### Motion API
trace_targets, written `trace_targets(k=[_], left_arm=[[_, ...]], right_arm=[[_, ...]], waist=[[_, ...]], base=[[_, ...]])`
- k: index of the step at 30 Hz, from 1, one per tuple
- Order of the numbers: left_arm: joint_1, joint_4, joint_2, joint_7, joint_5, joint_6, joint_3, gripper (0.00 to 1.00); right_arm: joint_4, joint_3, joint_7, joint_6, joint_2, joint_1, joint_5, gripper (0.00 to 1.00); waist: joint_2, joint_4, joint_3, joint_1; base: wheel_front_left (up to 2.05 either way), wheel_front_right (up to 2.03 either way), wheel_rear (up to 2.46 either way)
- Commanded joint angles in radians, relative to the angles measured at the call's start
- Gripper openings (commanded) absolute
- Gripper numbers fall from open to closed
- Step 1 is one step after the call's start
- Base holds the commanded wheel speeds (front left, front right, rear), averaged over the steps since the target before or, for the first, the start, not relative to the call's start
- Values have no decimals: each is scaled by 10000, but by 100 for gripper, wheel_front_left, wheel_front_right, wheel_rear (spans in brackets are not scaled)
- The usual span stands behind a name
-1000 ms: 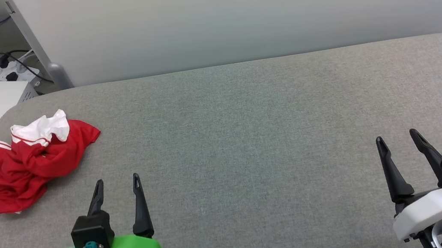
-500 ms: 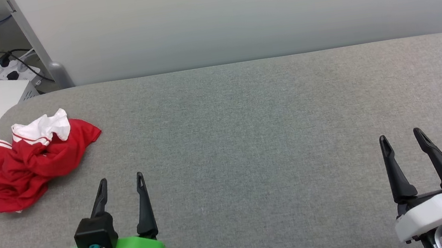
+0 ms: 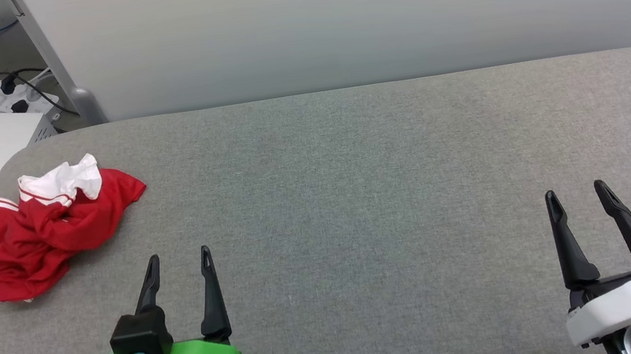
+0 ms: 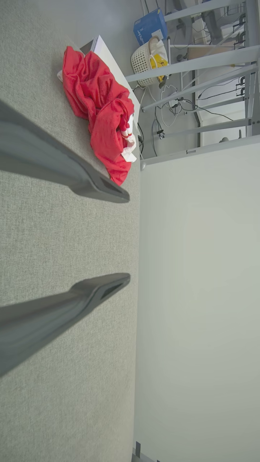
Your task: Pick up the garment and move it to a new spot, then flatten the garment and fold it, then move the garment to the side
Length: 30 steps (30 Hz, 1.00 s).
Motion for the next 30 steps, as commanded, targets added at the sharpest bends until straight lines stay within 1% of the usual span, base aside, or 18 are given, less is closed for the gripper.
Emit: trace_targets(k=[1, 30], left_arm=[[0, 14, -35, -115, -75, 46, -23, 100], [54, 297, -48, -758, -405, 194, -319, 100]], right_arm=[[-75, -10, -117, -8, -9, 176, 105, 100], [-27, -51, -750, -10, -11, 477, 413, 100]], waist=[[-1, 6, -1, -1], [-1, 104, 63, -1]], base=[[0, 0, 0], [0, 0, 0]])
